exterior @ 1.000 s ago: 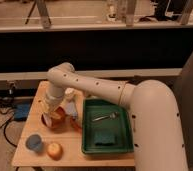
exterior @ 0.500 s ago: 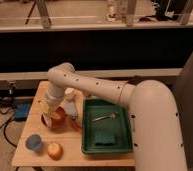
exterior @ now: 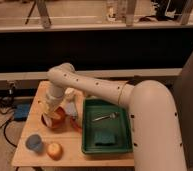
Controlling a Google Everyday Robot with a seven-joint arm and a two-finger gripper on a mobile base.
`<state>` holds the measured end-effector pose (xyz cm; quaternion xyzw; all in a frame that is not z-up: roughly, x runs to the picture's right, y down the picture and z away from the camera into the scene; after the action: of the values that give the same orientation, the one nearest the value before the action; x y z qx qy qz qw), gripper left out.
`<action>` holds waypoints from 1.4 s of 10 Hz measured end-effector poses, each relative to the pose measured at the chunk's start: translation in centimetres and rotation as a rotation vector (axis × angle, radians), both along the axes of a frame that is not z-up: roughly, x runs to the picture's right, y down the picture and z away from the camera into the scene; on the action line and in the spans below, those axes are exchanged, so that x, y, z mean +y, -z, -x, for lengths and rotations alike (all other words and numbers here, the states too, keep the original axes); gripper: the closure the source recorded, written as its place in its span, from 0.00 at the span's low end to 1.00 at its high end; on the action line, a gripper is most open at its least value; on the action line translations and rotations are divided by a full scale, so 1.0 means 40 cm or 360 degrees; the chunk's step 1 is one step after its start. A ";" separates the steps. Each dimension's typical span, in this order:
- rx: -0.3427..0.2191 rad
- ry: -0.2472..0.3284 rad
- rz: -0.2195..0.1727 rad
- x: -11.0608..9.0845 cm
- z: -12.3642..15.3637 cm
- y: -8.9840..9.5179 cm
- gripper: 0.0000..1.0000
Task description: Place banana in red bowl
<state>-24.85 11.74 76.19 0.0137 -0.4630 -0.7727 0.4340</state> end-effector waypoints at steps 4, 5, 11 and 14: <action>-0.0022 0.0002 0.0007 0.001 0.003 -0.004 1.00; -0.0026 0.0002 0.0007 0.001 0.003 -0.005 1.00; -0.0059 0.0002 0.0019 0.001 0.007 -0.010 1.00; -0.0071 0.0003 0.0024 0.001 0.008 -0.012 1.00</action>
<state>-25.16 11.79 76.67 0.0271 -0.4783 -0.7692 0.4229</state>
